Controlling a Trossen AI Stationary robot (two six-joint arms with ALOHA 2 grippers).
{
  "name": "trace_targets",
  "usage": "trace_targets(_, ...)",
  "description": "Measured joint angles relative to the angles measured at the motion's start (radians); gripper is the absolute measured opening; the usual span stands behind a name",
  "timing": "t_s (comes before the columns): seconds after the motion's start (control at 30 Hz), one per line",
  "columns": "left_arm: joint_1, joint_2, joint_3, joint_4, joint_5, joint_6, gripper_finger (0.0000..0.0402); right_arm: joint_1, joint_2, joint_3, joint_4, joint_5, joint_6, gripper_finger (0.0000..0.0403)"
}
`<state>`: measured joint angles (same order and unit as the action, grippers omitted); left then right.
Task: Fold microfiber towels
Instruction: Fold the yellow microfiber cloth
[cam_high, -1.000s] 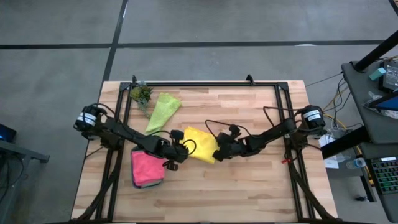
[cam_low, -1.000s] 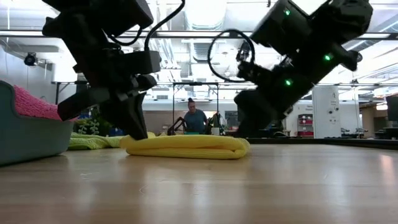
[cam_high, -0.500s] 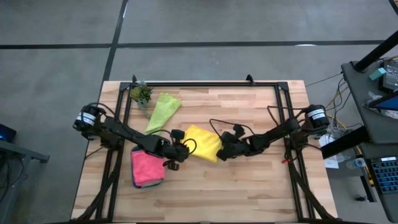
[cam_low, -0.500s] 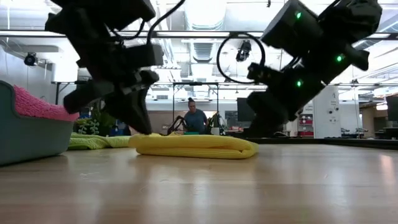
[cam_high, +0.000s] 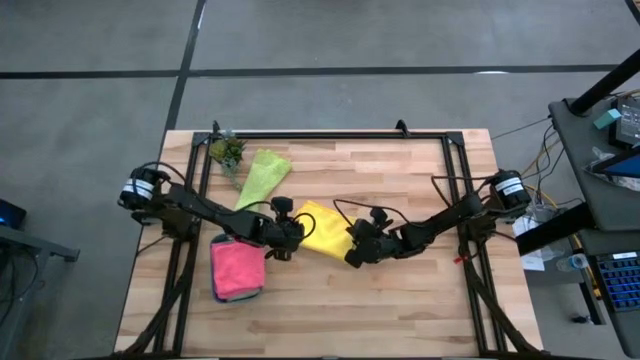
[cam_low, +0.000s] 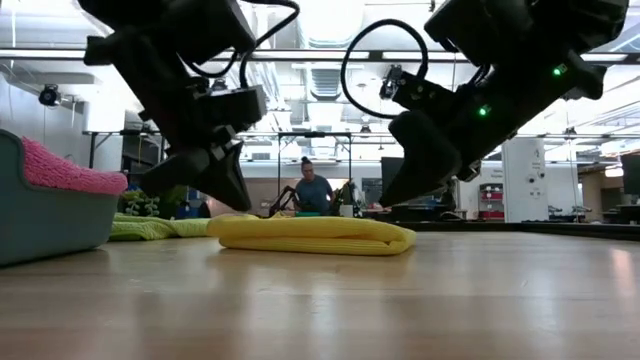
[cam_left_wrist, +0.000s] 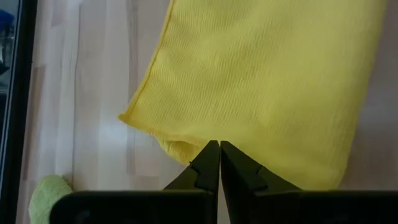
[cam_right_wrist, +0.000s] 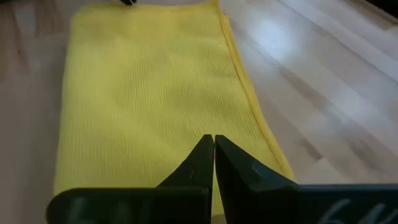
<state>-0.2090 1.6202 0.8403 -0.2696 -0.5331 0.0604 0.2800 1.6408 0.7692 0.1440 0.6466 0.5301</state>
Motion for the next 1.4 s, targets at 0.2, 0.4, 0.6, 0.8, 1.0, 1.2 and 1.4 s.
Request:
trace_targets(0.2, 0.013, 0.002, -0.013, -0.007, 0.000, 0.001, 0.0000, 0.008, 0.011, -0.001, -0.015, 0.000, 0.039, 0.0009)
trace_targets(0.4, 0.013, -0.047, 0.007, -0.014, 0.001, 0.028, 0.0000, 0.017, -0.005, 0.012, 0.007, 0.000, 0.023, 0.0009)
trace_targets(0.6, 0.011, -0.069, 0.017, -0.008, 0.147, 0.023, 0.0000, -0.004, -0.003, 0.016, 0.160, -0.003, -0.040, 0.0009)
trace_targets(0.8, 0.011, -0.049, 0.013, 0.069, 0.248, -0.001, 0.0000, -0.036, -0.002, 0.016, 0.319, -0.061, -0.163, 0.0009)
trace_targets(1.0, 0.011, -0.034, 0.010, 0.167, 0.245, -0.002, 0.0000, -0.036, 0.083, 0.016, 0.517, -0.073, -0.293, 0.0009)
trace_targets(1.2, 0.012, -0.036, -0.002, 0.167, 0.237, -0.002, 0.0000, -0.036, 0.246, 0.024, 0.690, -0.098, -0.314, 0.0009)
trace_targets(1.4, 0.013, -0.035, -0.042, 0.181, 0.214, -0.016, 0.0000, -0.036, 0.372, 0.046, 0.790, -0.130, -0.307, 0.0009)
